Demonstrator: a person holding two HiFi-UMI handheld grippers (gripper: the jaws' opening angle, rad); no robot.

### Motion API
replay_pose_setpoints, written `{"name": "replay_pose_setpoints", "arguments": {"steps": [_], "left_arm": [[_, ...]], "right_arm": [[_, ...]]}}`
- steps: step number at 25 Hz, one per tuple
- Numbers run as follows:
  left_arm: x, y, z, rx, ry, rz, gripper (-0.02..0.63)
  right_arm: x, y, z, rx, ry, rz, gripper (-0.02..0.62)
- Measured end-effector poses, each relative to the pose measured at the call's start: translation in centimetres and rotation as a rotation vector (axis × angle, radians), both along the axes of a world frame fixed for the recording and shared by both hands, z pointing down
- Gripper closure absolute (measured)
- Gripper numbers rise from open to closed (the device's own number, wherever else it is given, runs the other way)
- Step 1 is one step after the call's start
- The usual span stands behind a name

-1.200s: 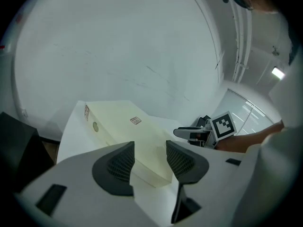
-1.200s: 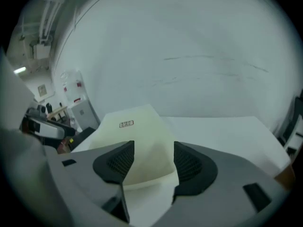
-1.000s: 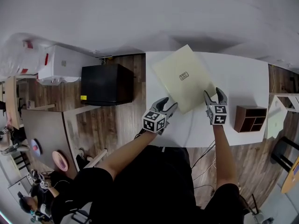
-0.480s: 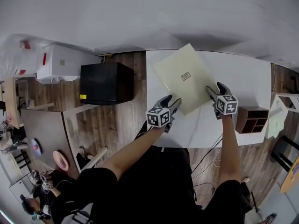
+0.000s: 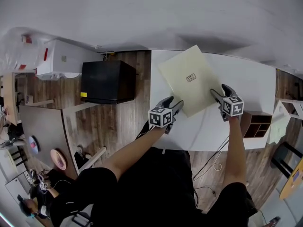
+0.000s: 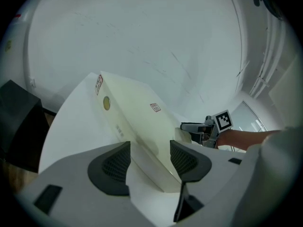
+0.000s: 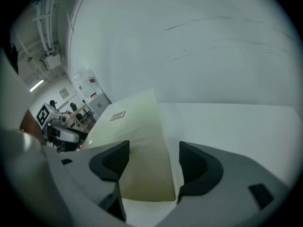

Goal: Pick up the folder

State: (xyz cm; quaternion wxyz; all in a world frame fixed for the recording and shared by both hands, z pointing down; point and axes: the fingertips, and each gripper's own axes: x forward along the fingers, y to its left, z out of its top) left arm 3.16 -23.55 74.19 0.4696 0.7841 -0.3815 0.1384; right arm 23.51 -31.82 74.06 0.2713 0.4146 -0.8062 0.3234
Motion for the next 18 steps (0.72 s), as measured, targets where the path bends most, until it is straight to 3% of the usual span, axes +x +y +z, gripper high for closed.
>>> {"name": "replay_pose_setpoints", "arguments": {"steps": [4,8,13,18], "left_arm": [[0.5,-0.2,0.2,0.005,0.003,0.019,0.348],[0.6,-0.1,0.6,0.027,-0.047,0.077,0.344],[0.1,0.6,2.0,-0.067,0.001,0.044,0.320],[0.6,0.4,2.3,-0.077,0.050,0.083,0.316]], "right_arm": [[-1.2,-0.3,0.0,-0.016,-0.045,-0.108,0.284],[-2.3,-0.1,0.2,-0.033,-0.070,-0.181,0.282],[-2.1,-0.1,1.1,-0.099,-0.151,-0.150,0.270],[-2.2,-0.1,1.3,-0.150,-0.206,-0.147,0.270]]}}
